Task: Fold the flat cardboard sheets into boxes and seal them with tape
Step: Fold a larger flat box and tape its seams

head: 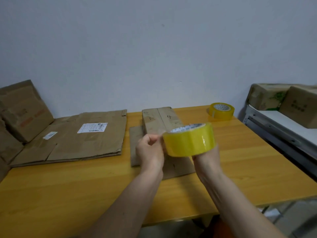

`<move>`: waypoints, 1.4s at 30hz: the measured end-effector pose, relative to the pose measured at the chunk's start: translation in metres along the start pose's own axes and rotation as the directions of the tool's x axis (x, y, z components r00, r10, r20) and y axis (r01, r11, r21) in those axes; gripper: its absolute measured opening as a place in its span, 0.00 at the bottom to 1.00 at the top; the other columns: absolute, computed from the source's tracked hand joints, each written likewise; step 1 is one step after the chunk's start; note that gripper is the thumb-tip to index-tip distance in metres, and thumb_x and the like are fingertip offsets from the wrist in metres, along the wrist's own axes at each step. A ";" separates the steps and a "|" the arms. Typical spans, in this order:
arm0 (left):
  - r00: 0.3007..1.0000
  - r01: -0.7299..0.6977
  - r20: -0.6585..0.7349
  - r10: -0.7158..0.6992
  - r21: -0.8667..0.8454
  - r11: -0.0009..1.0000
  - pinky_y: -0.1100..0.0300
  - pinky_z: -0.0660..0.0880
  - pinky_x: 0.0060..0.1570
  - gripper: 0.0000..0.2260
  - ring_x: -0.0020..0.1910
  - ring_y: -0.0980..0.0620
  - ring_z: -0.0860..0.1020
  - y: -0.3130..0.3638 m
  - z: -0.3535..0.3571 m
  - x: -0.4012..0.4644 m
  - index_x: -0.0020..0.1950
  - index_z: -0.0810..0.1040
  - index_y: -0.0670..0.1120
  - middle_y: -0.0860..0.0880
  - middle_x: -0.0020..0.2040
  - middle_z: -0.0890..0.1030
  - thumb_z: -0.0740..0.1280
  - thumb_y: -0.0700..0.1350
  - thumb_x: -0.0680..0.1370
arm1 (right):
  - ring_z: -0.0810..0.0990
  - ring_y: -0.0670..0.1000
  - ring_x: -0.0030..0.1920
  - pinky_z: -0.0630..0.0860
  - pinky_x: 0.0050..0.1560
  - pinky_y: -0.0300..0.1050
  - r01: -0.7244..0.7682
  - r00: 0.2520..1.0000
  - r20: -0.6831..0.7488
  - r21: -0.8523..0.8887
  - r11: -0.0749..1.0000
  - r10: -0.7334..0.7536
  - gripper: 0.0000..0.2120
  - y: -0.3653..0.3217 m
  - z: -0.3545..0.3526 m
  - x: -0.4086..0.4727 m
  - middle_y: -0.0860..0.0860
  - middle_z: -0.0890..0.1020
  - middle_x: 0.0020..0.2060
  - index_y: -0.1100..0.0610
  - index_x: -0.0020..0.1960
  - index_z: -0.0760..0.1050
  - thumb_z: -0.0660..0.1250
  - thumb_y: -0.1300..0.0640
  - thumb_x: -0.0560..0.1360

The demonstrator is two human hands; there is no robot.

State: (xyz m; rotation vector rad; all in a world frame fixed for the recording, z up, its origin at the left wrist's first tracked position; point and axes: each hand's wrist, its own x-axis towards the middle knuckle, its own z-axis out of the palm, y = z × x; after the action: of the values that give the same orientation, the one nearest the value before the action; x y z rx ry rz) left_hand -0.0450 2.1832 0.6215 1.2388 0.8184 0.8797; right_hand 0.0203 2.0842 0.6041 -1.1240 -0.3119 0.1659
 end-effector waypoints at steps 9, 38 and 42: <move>0.990 0.122 -0.081 -0.115 0.081 0.989 0.65 0.65 0.32 0.13 0.35 0.58 0.74 -0.030 -0.026 0.017 0.37 0.77 0.46 0.54 0.34 0.77 0.72 0.53 0.73 | 0.80 0.59 0.46 0.81 0.38 0.49 -0.123 0.924 -0.380 -0.176 0.977 0.048 0.17 0.021 -0.060 0.026 0.60 0.80 0.48 0.67 0.58 0.76 0.59 0.76 0.72; 0.967 0.195 -0.186 -0.173 0.108 0.975 0.59 0.73 0.34 0.13 0.33 0.52 0.75 -0.048 -0.001 0.063 0.40 0.80 0.43 0.47 0.36 0.79 0.69 0.53 0.76 | 0.75 0.54 0.42 0.67 0.39 0.45 0.079 0.959 -0.097 -0.811 0.580 -0.265 0.13 0.015 -0.079 0.125 0.50 0.79 0.41 0.53 0.53 0.79 0.60 0.65 0.75; 0.977 0.144 -0.187 -0.106 0.203 0.968 0.53 0.76 0.39 0.15 0.37 0.50 0.74 -0.053 -0.001 0.063 0.38 0.77 0.43 0.45 0.40 0.79 0.66 0.53 0.78 | 0.68 0.51 0.33 0.62 0.29 0.44 0.061 0.963 -0.107 -0.804 0.591 -0.245 0.17 0.027 -0.080 0.129 0.45 0.71 0.30 0.45 0.35 0.70 0.61 0.66 0.75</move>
State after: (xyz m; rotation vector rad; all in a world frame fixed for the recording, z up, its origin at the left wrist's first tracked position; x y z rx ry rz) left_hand -0.0123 2.2349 0.5655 1.2936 1.1461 0.8200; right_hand 0.1689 2.0632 0.5691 -1.9969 -0.2979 -0.2941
